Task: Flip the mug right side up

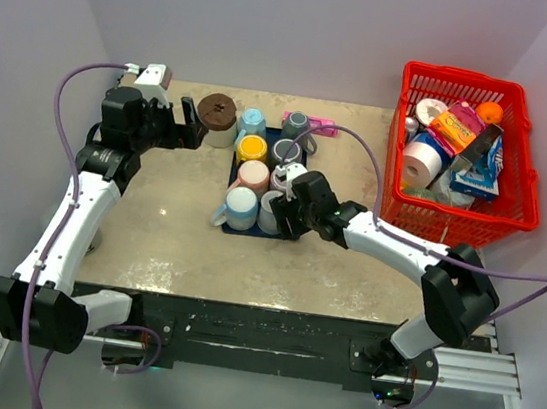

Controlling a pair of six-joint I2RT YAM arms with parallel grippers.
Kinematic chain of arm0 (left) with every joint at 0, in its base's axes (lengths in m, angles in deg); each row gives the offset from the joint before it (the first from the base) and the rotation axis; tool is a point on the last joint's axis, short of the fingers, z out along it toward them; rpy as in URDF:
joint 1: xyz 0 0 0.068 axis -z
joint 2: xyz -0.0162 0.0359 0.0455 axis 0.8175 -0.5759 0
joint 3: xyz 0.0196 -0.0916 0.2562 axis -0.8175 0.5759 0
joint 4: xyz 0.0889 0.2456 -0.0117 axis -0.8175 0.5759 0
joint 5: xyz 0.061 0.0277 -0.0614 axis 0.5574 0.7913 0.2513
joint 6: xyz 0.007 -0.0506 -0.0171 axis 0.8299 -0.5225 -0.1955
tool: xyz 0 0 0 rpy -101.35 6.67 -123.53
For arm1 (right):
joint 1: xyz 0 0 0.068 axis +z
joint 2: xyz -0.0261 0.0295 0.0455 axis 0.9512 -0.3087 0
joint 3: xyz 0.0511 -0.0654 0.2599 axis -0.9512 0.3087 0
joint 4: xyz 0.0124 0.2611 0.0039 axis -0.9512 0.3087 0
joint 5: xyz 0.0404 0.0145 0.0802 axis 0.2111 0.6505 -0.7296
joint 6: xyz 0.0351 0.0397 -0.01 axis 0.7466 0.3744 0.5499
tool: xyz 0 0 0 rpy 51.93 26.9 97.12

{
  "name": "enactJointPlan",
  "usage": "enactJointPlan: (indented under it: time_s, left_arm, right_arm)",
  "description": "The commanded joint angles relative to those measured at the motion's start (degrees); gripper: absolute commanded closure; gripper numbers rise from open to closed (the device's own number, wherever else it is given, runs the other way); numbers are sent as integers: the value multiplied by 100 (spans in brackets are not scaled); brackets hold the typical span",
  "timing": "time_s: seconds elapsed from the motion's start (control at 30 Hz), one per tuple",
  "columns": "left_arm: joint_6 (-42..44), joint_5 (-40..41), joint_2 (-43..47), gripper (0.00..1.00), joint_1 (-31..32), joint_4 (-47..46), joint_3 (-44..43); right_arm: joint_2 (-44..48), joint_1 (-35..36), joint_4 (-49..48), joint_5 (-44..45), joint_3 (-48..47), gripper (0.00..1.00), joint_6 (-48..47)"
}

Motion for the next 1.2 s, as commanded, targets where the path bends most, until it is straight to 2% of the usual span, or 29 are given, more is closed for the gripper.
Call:
enactJointPlan:
  time_s: [0.0, 0.3, 0.37, 0.53, 0.7, 1.07, 1.13, 1.17]
  left_arm:
    - [-111, -86, 47, 1, -33, -197, 40]
    - [-181, -174, -59, 1, -33, -135, 49]
    - [-155, -157, -41, 1, -33, -118, 75]
    - [-154, -104, -50, 1, -33, -82, 101]
    - [-199, -60, -59, 1, -33, -30, 110]
    - [-172, 71, 3, 1, -33, 102, 154]
    - [-163, 125, 3, 1, -33, 128, 154]
    - [-163, 133, 3, 1, -33, 137, 146]
  right_arm:
    - [-59, 55, -706, 392, 25, 32, -89]
    - [-420, 55, -1049, 67, 34, 34, -256]
    - [-481, 64, -1067, 40, 25, 37, -248]
    - [-525, 64, -1041, 120, 8, 52, -309]
    - [-569, 55, -953, 50, 25, 60, -388]
    - [-771, 64, -839, 22, -80, 63, -432]
    - [-728, 55, -786, 93, -98, 78, -432]
    - [-675, 55, -777, 102, -107, 90, -432]
